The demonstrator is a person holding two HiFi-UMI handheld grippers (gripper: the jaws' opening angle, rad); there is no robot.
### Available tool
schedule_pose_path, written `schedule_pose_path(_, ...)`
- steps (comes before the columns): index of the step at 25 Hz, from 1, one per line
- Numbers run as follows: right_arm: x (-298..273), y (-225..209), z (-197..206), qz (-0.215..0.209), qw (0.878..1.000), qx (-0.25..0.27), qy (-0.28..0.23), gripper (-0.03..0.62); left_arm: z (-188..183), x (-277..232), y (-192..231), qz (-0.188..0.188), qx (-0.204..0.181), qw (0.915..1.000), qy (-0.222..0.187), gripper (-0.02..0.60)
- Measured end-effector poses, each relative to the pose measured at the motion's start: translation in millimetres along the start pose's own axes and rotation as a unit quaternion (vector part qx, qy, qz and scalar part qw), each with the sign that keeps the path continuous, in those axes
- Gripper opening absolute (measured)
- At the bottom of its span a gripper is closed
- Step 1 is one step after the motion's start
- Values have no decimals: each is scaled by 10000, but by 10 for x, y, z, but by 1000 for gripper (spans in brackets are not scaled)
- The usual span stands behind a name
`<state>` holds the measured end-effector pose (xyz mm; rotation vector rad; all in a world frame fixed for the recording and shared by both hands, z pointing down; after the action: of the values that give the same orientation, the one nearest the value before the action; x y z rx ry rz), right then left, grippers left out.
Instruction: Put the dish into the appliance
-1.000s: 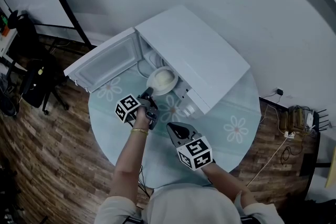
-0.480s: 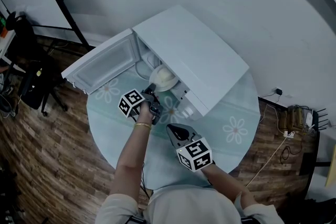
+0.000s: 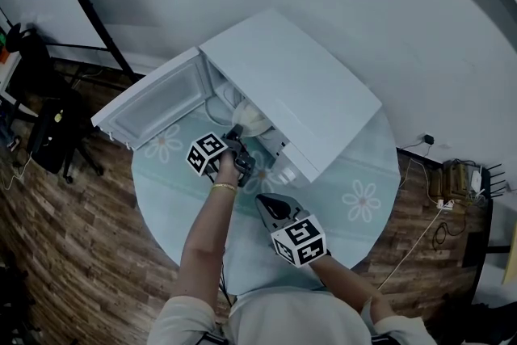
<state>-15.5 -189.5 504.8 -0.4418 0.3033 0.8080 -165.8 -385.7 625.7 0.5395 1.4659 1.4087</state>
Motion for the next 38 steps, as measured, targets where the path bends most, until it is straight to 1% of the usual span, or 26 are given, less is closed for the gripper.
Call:
schedule_pose_path(8, 20, -50, 23, 61, 10000, -70, 15, 5, 24, -179, -70, -21, -86, 10000, 6, 34)
schedule_pose_path(18, 7, -83, 27, 81, 9999, -72, 38, 5, 14, -330, -133, -155, -250, 9996, 46, 34)
schedule_pose_path(23, 1, -74, 20, 68, 10000, -59, 39, 5, 33, -356, -137, -194, -248, 9995, 20, 34)
schedule_pose_path(26, 1, -74, 12, 69, 10000, -48, 38, 5, 20, -361, -136, -175, -258, 9995, 42, 34)
schedule_pose_path(28, 4, -69, 2, 67, 10000, -39, 29, 5, 8, -355, -147, -92, -245, 9997, 26, 34)
schedule_pose_path(29, 6, -62, 0, 64, 10000, -33, 21, 5, -2, -342, -157, -21, -250, 9997, -8, 45)
schedule_pose_path(31, 20, -43, 0, 58, 10000, -22, 5, 5, -21, -304, -185, 110, -314, 9994, -47, 121)
schedule_pose_path(33, 42, -24, -2, 58, 10000, -11, -8, 5, -31, -254, -223, 184, -422, 9989, -30, 162)
schedule_pose_path(38, 110, 24, -19, 56, 10000, 17, -77, 5, -22, -63, -315, 304, -633, 9975, 13, 173)
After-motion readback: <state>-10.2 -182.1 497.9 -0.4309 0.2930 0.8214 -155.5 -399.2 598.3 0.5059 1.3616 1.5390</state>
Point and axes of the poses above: the fingertips, and each gripper's own axes: x backward along the fingers, y to its left, z out of its underside, the point moved 9 cm from there along x, backward along the fingers, and after that the axes turned 5 degrees about -y, right-handed, at the moved point
